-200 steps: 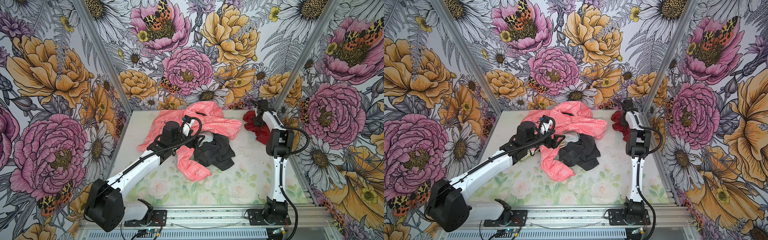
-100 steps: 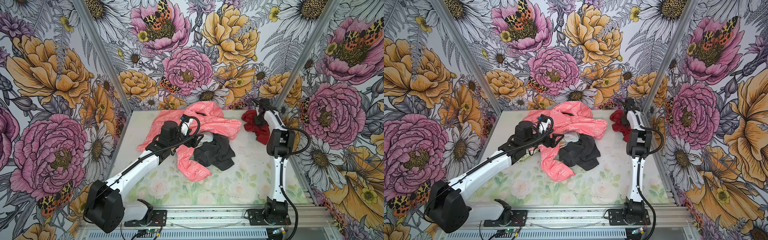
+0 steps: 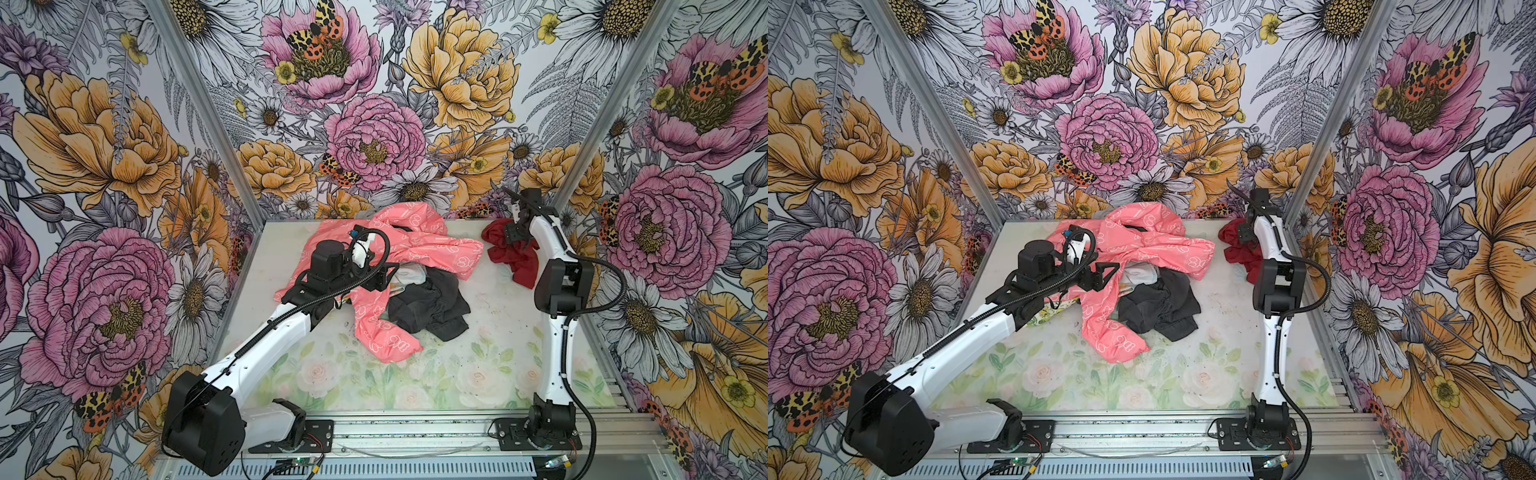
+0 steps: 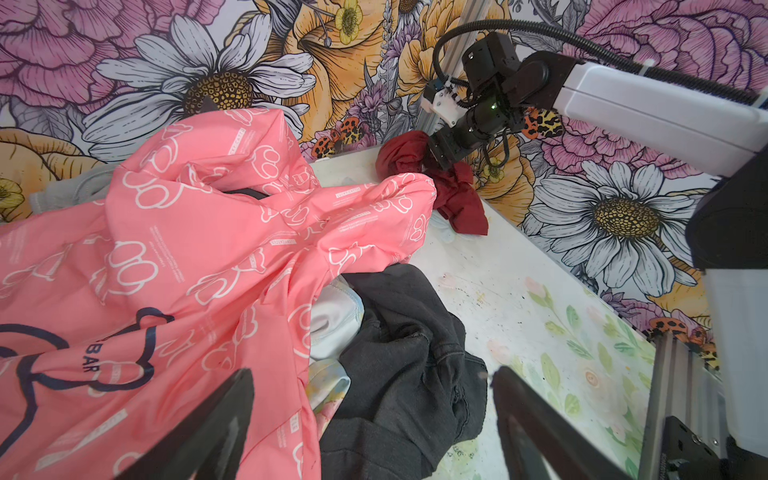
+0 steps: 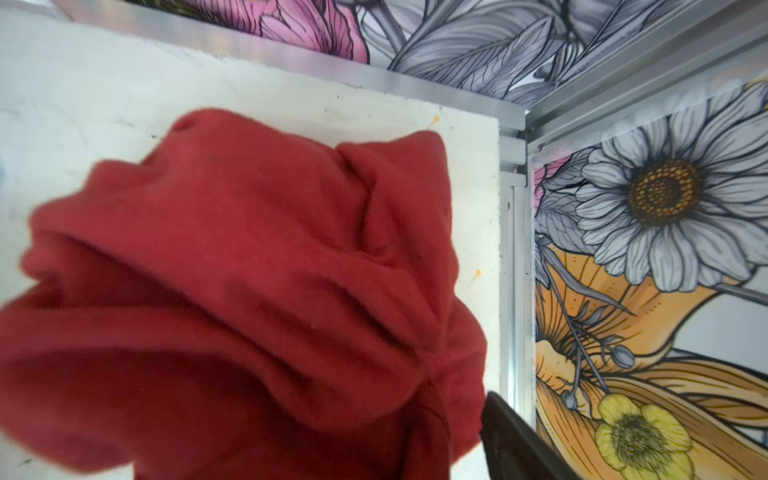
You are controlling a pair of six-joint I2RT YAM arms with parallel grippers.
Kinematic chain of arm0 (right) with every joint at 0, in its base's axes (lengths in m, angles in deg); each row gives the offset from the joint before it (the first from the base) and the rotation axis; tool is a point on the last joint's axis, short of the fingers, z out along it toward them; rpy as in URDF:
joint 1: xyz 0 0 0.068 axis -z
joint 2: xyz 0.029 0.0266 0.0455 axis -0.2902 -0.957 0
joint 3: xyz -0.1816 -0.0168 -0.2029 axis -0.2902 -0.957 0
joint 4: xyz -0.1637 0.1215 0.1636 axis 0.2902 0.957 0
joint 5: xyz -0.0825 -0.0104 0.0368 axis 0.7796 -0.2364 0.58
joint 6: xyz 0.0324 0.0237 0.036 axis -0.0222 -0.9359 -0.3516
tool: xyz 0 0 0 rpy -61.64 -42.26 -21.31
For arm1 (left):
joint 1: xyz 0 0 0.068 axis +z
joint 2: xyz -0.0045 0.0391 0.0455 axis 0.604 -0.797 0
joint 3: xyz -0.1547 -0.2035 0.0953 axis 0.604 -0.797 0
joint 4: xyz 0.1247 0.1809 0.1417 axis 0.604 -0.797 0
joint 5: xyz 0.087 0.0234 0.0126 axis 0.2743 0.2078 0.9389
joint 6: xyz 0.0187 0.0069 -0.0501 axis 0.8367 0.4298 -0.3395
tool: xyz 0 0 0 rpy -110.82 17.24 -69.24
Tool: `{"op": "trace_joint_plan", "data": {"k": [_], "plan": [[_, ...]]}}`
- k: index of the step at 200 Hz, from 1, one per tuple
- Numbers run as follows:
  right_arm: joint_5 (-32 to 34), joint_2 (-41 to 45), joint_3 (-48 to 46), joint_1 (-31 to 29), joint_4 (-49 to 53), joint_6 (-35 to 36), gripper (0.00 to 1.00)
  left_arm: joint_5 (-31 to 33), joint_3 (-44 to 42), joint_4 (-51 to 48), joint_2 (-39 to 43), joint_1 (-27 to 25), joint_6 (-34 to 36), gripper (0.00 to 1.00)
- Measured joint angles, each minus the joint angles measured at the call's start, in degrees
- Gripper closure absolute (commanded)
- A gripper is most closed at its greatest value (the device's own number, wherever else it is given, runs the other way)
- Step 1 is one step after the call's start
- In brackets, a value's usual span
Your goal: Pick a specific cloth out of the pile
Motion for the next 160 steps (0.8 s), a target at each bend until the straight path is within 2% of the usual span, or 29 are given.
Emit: {"op": "trace_joint_plan", "data": {"k": [32,49,80,88,125,160], "plan": [[-0.9,1.3,0.2,-0.4,-0.1,-0.7,0.12,0.0,-0.1,0.2,0.1,0.8,0.0,0.10],[-1.5,1.6,0.5,-0.5,0.0,-1.3,0.01,0.0,-0.2,0.5,0.1,1.8,-0.2,0.09],[-3.2,2.4,1.3,-0.6,0.0,-3.0,0.01,0.1,-1.2,1.6,0.5,3.9,-1.2,0.07],[-3.7,2.9,1.4,-0.6,0.0,-3.5,0.01,0.3,-1.4,1.7,0.7,4.3,-1.4,0.01],[-6.0,5.8,2.7,-0.6,0.2,-5.6,0.00,2.3,-2.8,3.0,1.7,7.3,-2.5,0.01],[-9.0,9.5,3.1,-1.1,0.0,-8.1,0.01,5.7,-4.0,4.7,2.8,13.6,-4.5,0.01]]}}
